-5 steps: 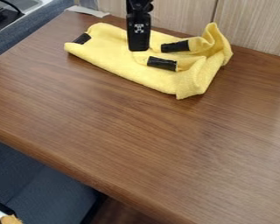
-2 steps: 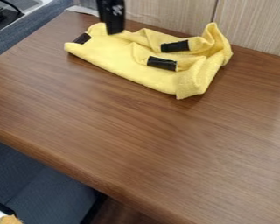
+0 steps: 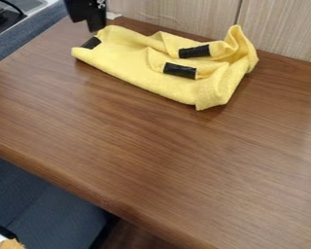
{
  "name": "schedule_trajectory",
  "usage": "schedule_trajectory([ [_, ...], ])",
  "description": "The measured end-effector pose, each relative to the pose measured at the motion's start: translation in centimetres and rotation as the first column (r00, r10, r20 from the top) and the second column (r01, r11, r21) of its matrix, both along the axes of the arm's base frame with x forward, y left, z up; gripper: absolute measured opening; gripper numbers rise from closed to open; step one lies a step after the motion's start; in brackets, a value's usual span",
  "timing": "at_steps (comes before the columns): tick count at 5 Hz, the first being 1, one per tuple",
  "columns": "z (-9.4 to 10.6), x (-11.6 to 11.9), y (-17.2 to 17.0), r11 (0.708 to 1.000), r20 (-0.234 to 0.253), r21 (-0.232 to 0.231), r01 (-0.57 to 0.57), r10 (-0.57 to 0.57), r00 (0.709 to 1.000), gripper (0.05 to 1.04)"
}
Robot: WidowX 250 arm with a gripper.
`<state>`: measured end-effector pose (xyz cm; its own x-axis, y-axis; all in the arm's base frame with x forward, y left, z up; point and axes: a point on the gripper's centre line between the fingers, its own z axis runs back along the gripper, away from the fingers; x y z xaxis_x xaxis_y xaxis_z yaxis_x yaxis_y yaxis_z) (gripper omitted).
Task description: Fold the cloth from left to right
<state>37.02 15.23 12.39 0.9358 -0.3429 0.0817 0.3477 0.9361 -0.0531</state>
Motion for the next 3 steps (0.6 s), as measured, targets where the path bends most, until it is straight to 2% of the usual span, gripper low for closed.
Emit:
schedule_trajectory([
  [1, -1.5, 0.1, 0.7, 0.998, -0.023, 0.003, -0.058, 0.058, 0.998, 1.001],
  [3, -4.2, 0.4, 0.2, 0.997, -0.089, 0.021, -0.072, 0.074, 0.993, 1.001],
])
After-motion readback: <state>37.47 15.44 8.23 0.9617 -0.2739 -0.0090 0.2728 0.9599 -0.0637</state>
